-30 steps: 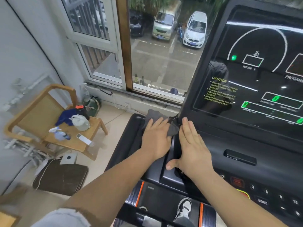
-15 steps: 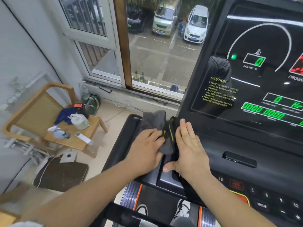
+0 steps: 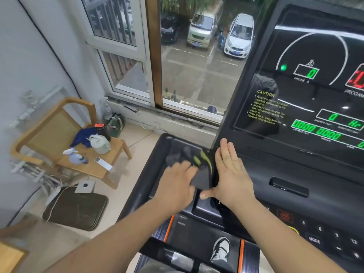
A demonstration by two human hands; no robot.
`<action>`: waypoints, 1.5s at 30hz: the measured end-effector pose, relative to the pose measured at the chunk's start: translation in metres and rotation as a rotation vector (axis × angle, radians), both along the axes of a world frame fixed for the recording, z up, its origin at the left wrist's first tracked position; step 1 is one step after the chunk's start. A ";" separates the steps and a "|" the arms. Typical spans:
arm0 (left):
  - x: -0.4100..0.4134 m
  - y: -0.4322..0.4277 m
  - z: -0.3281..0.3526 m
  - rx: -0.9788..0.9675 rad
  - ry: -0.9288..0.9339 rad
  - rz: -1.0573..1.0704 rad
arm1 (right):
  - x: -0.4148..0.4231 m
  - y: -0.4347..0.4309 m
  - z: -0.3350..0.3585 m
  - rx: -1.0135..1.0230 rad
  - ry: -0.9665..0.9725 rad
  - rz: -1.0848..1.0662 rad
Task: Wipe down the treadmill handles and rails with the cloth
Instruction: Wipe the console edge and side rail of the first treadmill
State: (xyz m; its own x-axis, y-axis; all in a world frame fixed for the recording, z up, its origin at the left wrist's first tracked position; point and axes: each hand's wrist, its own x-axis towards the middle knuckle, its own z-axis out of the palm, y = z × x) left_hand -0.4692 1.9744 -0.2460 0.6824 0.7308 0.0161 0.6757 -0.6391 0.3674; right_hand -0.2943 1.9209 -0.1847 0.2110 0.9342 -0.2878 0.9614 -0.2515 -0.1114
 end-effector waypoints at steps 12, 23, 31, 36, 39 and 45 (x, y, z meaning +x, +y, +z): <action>0.010 -0.003 0.033 0.000 0.298 0.058 | -0.004 0.003 0.003 -0.029 0.011 -0.016; -0.030 0.003 0.077 -1.182 -0.828 0.889 | -0.016 -0.007 0.019 0.038 -0.026 0.048; -0.082 0.033 0.084 -0.201 -0.557 0.739 | -0.036 0.028 0.031 -0.151 -0.029 0.315; -0.067 -0.027 -0.004 0.051 0.149 0.350 | -0.046 0.041 0.023 -0.187 -0.161 0.396; -0.059 0.001 -0.013 0.038 0.187 0.305 | -0.040 0.049 0.021 -0.217 -0.145 0.393; -0.026 0.086 -0.002 -0.194 0.116 0.311 | -0.039 0.063 0.022 -0.283 -0.096 0.427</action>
